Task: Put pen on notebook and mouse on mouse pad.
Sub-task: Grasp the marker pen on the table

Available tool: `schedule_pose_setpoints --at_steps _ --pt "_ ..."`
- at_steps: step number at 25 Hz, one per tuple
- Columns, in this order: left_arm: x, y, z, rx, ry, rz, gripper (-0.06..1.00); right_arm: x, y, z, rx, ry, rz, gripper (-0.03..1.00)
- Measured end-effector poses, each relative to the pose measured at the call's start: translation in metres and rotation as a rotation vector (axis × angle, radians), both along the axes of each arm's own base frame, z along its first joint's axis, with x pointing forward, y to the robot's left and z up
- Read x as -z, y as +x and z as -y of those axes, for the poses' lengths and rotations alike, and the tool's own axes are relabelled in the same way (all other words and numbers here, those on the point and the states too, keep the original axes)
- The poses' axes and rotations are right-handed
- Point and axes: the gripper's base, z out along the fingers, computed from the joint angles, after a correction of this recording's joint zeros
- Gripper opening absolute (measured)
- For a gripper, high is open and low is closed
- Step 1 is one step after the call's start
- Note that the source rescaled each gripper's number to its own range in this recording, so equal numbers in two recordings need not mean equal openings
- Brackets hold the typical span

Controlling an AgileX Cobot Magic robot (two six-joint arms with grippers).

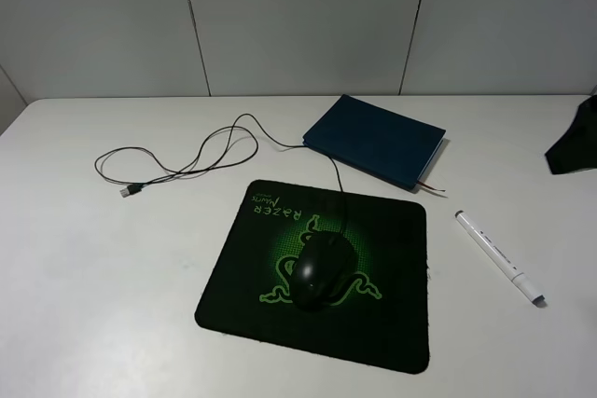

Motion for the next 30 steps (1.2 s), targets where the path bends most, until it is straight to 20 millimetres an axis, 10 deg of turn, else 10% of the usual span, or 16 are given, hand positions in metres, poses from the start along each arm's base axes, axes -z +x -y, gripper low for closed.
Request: schedule_pose_setpoints --at_steps 30 --pt "0.000 0.000 0.000 -0.001 0.001 0.000 1.00 0.117 0.081 -0.015 -0.086 -0.103 -0.307 1.00"
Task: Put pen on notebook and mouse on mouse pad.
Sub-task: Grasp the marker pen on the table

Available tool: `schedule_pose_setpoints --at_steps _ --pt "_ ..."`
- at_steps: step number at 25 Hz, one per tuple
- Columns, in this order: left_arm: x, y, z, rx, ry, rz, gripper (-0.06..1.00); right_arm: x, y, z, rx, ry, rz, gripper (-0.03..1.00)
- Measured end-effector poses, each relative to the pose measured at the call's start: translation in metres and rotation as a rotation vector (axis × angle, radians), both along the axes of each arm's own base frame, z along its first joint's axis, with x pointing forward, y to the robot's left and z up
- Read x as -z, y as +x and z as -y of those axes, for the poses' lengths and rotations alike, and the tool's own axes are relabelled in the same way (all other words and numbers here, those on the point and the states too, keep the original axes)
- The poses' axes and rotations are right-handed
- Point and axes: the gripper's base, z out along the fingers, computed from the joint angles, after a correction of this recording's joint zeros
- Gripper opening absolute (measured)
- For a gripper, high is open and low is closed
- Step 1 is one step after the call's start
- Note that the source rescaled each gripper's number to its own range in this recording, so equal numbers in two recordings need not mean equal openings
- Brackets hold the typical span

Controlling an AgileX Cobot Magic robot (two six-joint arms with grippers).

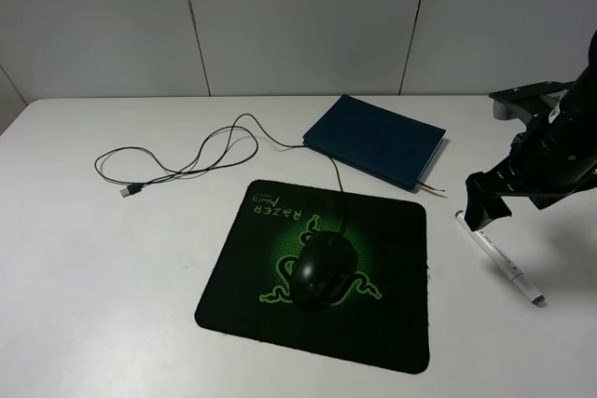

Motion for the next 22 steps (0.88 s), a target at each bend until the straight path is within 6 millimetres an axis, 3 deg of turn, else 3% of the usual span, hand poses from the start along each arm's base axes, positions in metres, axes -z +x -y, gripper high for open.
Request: schedule_pose_setpoints --at_steps 22 --pt "0.000 0.000 0.000 -0.001 0.002 0.000 0.99 0.059 0.003 0.000 -0.001 -0.021 -0.108 1.00"
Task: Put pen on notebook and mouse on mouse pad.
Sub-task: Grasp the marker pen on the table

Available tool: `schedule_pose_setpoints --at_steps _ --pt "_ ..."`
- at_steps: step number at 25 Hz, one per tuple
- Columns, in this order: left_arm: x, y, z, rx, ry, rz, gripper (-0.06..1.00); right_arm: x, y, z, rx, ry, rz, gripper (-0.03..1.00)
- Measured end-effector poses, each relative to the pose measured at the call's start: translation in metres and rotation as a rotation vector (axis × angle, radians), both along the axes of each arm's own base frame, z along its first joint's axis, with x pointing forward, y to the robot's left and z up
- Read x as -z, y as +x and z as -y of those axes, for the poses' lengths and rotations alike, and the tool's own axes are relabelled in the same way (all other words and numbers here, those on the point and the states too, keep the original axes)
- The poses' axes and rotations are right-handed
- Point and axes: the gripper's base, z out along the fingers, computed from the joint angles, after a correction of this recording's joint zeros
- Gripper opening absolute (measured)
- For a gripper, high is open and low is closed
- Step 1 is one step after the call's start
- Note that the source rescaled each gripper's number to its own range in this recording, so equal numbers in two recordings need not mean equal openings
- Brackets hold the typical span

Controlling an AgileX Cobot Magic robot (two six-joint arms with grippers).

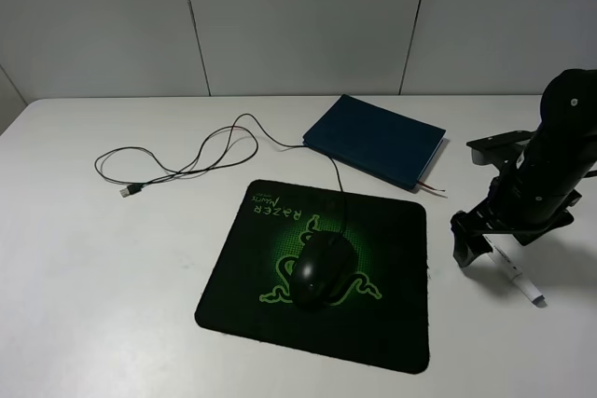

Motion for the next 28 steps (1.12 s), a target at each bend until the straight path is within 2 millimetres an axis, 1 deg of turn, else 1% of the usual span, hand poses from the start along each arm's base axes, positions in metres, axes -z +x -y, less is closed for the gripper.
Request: schedule_pose_setpoints --at_steps 6,19,20,21,24,27,28 --pt "0.0000 0.0000 0.0000 0.000 0.000 0.000 0.99 0.0107 0.0003 -0.0001 0.001 -0.004 -0.033 1.00" --pt "0.0000 0.0000 0.0000 0.000 0.000 0.000 0.99 0.0114 0.0018 -0.0004 0.003 -0.001 -0.019 0.99" --pt "0.0000 0.0000 0.0000 0.000 0.000 0.000 0.99 0.0114 0.0018 -0.0004 0.003 -0.001 -0.019 0.96" --pt "0.0000 0.0000 0.0000 0.000 0.000 0.000 0.99 0.0114 0.0018 -0.0004 0.003 -0.001 -0.019 0.90" --pt "0.0000 0.0000 0.0000 0.000 0.000 0.000 0.99 0.0114 0.0018 -0.0004 0.003 -0.001 -0.019 0.66" --pt "0.0000 0.0000 0.0000 0.000 0.000 0.000 0.99 0.0114 0.0018 -0.0004 0.003 -0.001 -0.019 0.37" --pt "0.0000 0.0000 0.0000 0.000 0.000 0.000 0.99 0.0114 0.0019 -0.0004 0.002 -0.002 -0.019 0.29"
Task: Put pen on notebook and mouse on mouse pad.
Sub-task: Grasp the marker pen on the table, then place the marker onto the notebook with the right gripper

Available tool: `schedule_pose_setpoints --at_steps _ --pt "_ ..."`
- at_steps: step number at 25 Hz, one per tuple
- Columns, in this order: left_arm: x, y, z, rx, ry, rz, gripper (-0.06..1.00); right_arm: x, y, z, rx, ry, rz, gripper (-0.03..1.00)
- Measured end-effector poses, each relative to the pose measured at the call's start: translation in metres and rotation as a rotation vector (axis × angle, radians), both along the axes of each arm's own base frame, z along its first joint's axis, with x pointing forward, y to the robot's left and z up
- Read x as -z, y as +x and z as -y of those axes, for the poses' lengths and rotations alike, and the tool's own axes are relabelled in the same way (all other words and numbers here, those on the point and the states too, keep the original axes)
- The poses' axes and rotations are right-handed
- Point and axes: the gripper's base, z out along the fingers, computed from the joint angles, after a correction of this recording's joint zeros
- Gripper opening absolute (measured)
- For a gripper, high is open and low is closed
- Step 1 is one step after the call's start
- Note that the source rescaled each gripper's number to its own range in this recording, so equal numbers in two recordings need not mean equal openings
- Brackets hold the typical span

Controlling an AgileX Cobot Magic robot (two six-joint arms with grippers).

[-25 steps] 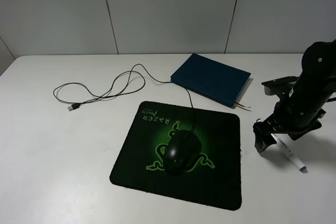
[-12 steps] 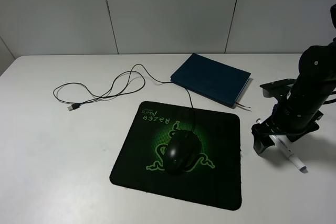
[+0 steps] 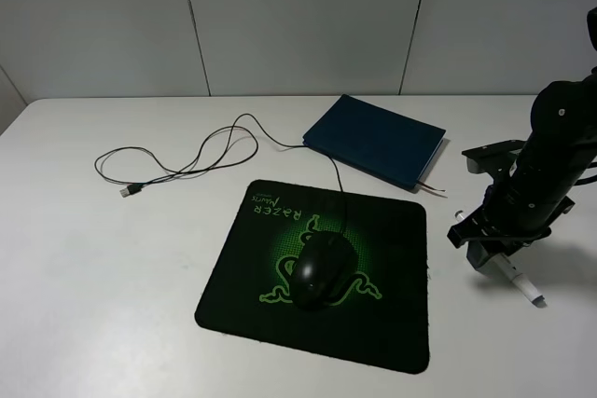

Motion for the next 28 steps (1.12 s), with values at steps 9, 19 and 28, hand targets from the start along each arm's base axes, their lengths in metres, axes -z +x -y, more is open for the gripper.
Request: schedule_pose_setpoints --at_steps 9,19,28 --pt "0.000 0.000 0.000 0.000 0.000 0.000 0.98 0.000 0.000 0.000 -0.004 -0.004 -0.002 0.00" --pt "0.000 0.000 0.000 0.000 0.000 0.000 0.97 -0.012 0.007 -0.002 0.008 0.001 -0.058 0.00" --pt "0.000 0.000 0.000 0.001 -0.001 0.000 0.97 -0.047 0.016 -0.006 0.035 0.027 -0.054 0.00"
